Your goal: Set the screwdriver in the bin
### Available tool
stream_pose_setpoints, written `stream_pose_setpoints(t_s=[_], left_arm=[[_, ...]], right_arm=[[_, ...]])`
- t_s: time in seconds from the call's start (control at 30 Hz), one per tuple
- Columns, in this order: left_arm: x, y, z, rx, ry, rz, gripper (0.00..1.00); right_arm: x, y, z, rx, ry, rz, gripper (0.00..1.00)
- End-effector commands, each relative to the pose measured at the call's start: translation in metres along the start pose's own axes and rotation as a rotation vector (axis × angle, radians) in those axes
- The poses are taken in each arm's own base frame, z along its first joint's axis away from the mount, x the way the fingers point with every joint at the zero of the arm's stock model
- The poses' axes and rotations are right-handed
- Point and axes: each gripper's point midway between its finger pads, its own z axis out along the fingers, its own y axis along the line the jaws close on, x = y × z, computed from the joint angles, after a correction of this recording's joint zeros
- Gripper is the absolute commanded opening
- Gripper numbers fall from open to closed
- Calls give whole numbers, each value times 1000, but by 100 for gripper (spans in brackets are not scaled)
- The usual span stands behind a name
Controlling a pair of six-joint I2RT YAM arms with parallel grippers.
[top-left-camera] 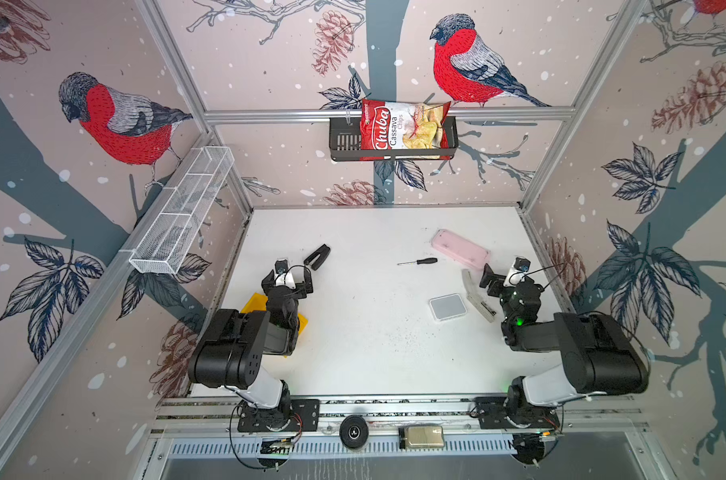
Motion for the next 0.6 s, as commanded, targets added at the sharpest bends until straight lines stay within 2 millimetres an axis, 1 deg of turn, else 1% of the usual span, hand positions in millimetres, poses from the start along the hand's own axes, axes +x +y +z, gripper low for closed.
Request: stream_pose_setpoints(t_s=[0.0,0.57], left_arm=[[-13,3,0,-16,-50,-17,98],[-12,3,0,-16,-49,-16,98]], right_arm=[[-10,2,1,-9,-39,-5,99],[-10,2,1,-9,-39,-4,100]])
